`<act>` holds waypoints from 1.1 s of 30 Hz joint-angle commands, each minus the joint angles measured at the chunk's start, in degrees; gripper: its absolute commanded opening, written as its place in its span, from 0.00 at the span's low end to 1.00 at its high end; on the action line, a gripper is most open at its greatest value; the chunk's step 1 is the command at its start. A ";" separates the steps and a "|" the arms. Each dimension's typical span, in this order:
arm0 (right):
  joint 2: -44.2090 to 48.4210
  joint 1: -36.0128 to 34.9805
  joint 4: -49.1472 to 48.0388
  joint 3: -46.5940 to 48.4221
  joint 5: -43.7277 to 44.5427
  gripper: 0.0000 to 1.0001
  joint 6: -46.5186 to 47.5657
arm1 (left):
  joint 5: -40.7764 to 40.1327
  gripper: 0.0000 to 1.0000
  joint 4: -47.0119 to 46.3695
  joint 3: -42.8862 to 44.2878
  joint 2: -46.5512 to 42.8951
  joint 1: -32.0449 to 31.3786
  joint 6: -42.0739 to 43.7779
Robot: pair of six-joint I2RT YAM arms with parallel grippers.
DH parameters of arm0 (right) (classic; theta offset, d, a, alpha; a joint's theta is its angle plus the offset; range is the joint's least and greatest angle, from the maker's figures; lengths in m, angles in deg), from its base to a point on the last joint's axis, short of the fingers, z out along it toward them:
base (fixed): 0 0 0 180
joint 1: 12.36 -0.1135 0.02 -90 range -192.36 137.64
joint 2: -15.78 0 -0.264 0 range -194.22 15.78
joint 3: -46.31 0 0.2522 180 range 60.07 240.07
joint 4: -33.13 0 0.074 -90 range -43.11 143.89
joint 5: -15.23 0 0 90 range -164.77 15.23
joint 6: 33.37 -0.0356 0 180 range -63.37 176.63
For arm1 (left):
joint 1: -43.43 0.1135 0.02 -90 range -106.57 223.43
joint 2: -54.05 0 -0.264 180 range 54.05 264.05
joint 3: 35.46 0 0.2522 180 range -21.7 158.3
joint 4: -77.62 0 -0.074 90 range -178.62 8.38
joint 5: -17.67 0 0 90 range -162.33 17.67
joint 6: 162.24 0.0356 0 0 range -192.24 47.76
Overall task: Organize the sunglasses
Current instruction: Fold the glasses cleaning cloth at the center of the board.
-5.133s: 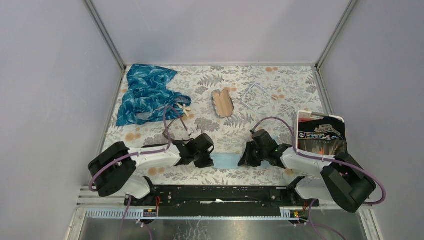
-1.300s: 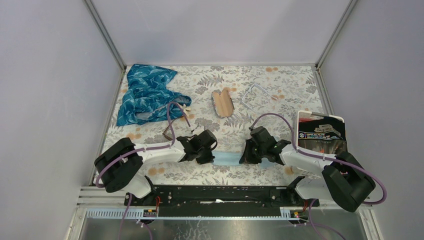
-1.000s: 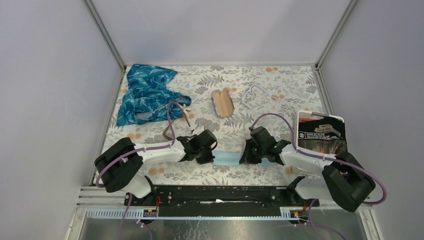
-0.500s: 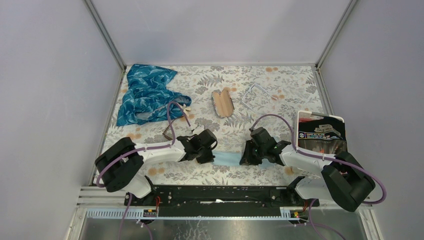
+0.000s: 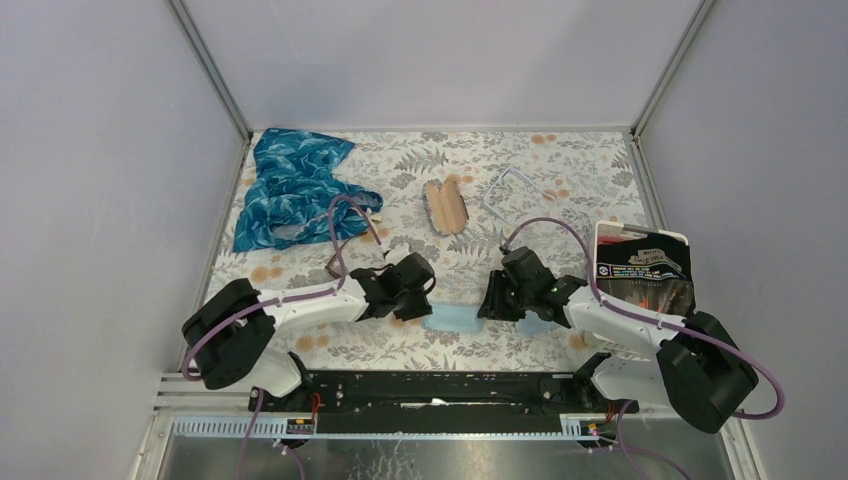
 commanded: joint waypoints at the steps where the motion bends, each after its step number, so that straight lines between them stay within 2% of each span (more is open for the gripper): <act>1: -0.05 -0.35 -1.36 1.85 1.49 0.29 -0.07 | -2.60 0.29 0.16 4.03 -0.34 -2.25 2.05; 5: -3.10 -0.38 -4.52 2.69 0.35 0.15 -1.56 | -0.83 0.28 -3.93 3.80 1.33 -2.43 2.33; 10: -6.33 -0.35 -7.77 3.05 -1.14 0.06 -2.79 | -1.42 0.27 -4.22 4.96 4.77 -2.10 3.57; 18: -9.33 -0.35 -9.64 0.90 0.51 0.02 -3.11 | 1.07 0.25 -9.30 0.87 5.48 1.15 2.70; 23: -8.47 -0.35 -9.16 1.50 0.25 0.01 -2.77 | 2.45 0.24 -9.23 1.26 7.27 1.45 3.24; 30: -5.62 -0.35 -5.11 5.66 1.84 0.02 -0.49 | 1.34 0.25 -5.71 4.32 3.30 1.81 6.81; 33: -7.24 -0.27 -5.17 5.66 1.86 0.02 0.29 | 5.30 0.26 -6.40 4.37 4.73 3.73 8.14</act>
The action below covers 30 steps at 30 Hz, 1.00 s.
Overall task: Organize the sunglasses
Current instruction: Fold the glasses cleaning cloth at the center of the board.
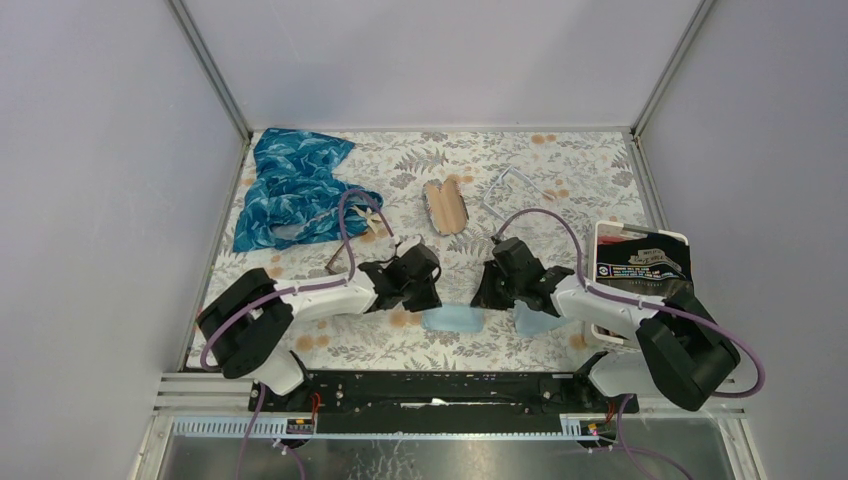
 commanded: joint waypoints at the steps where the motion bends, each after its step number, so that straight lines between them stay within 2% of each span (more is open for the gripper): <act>1: -1.02 -0.33 0.32 1.71 1.45 0.02 1.84 | 3.07 0.26 -0.41 1.63 0.57 2.48 3.44; 6: -5.48 0.03 -3.05 -0.40 -0.04 0.01 2.10 | 3.49 0.26 -1.44 0.37 3.60 3.70 3.71; 8: -6.46 0.29 -1.91 0.44 -0.51 0.00 3.20 | 6.61 0.25 -1.85 0.49 5.08 4.73 4.32; 12: -3.44 0.82 1.95 3.11 0.09 0.00 5.45 | 5.08 0.24 2.01 3.34 4.69 5.10 6.56; 17: 0.34 0.96 4.67 5.01 -1.37 0.02 6.38 | 1.73 0.25 7.41 6.67 -0.37 5.02 8.93; 25: 0.57 0.94 0.28 -0.30 -6.59 0.01 2.93 | 9.29 0.26 6.98 2.19 -2.11 4.58 9.84; 30: 0.11 0.91 -1.31 -2.80 -7.27 0.01 1.91 | 10.16 0.26 6.37 -1.09 -3.16 4.57 9.81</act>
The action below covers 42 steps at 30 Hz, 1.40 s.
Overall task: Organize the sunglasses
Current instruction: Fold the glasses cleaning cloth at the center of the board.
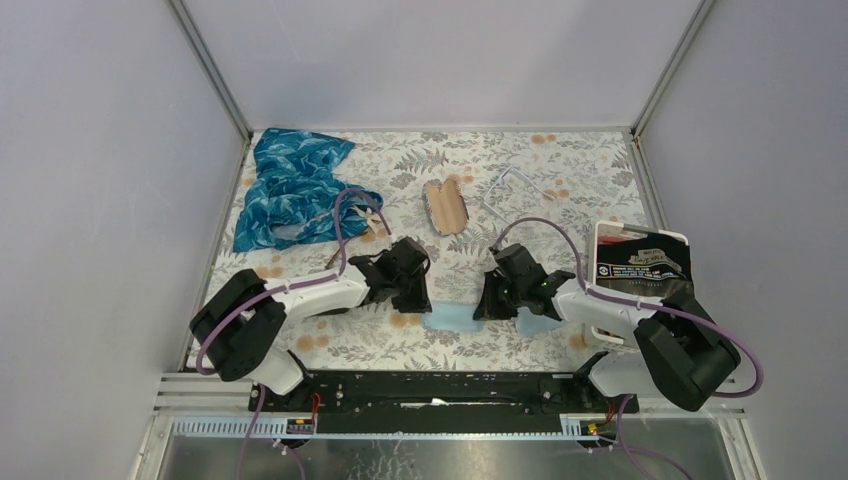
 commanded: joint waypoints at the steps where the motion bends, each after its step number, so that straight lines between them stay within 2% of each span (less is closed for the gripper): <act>1: -0.04 0.23 -2.28 -1.62 -2.12 0.01 -1.44 | 1.88 0.26 1.32 -2.48 -1.17 -0.09 1.23; 24: -0.73 0.30 -2.31 -1.75 -0.55 0.01 -1.91 | 2.69 0.25 0.65 0.33 2.88 0.34 2.04; 30: -0.39 0.29 -2.25 -2.02 -0.21 0.01 -1.94 | 4.55 0.24 0.05 3.26 -0.79 2.16 0.47; 34: 0.46 0.22 -2.12 -1.79 -0.19 0.01 -2.03 | 6.29 0.25 -2.33 2.06 -3.30 3.65 -0.86; 38: 0.73 0.19 -1.75 -1.39 -0.11 0.01 -1.85 | 4.81 0.25 0.62 1.72 -2.04 3.64 0.03; 42: 1.09 0.31 -1.79 -1.38 -0.10 0.01 -1.91 | 6.21 0.25 -0.86 -0.19 -2.12 3.61 -0.50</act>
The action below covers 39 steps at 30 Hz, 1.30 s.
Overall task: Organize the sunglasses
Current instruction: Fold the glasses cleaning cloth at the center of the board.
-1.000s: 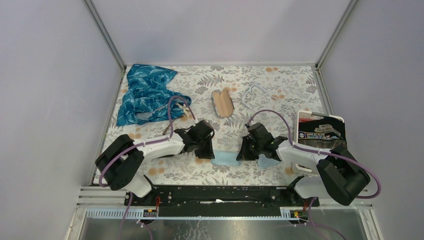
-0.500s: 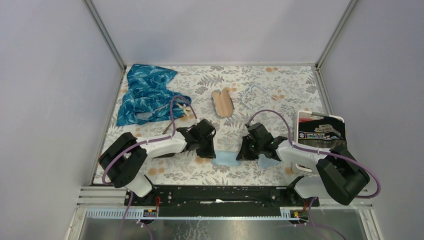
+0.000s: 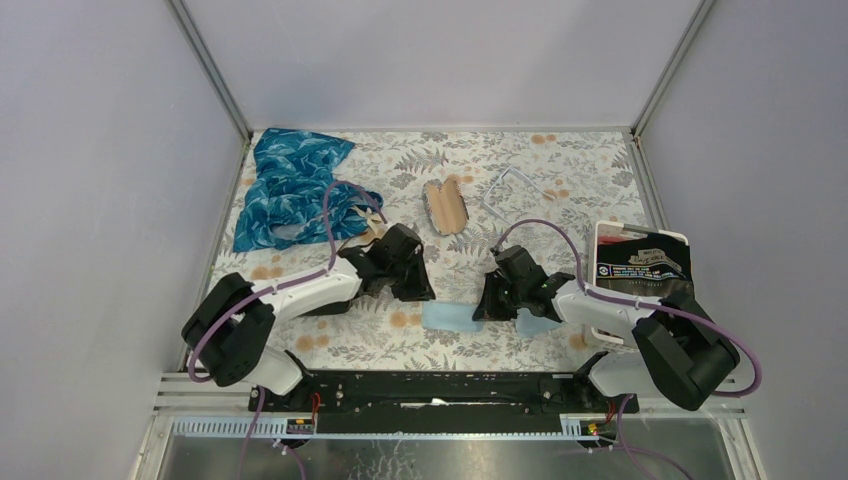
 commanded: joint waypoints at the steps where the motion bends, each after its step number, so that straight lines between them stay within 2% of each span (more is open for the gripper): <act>1: 1.55 0.31 0.02 0.49 0.43 0.01 -0.43 | 1.44 0.25 -1.05 -1.66 0.54 0.07 -0.44; 11: 0.49 0.31 -0.03 -0.08 0.45 0.01 -0.39 | 0.87 0.23 -4.35 -7.76 7.05 -0.29 -0.54; 19: 4.08 0.31 2.11 4.15 1.98 0.02 0.57 | -0.13 0.24 -3.43 -4.54 2.45 -0.37 -1.12; 23: 0.51 0.27 -0.30 6.81 0.43 0.02 0.19 | 1.32 0.25 -5.36 -2.31 2.50 -1.27 -2.34; 30: -6.42 0.27 -8.11 8.45 -3.12 0.01 -3.41 | 1.74 0.24 -9.11 1.15 8.80 -3.01 -3.61; 39: -8.41 0.31 -8.94 5.89 -1.41 0.02 -2.65 | 0.74 0.24 -11.77 -1.48 12.76 -2.28 -4.58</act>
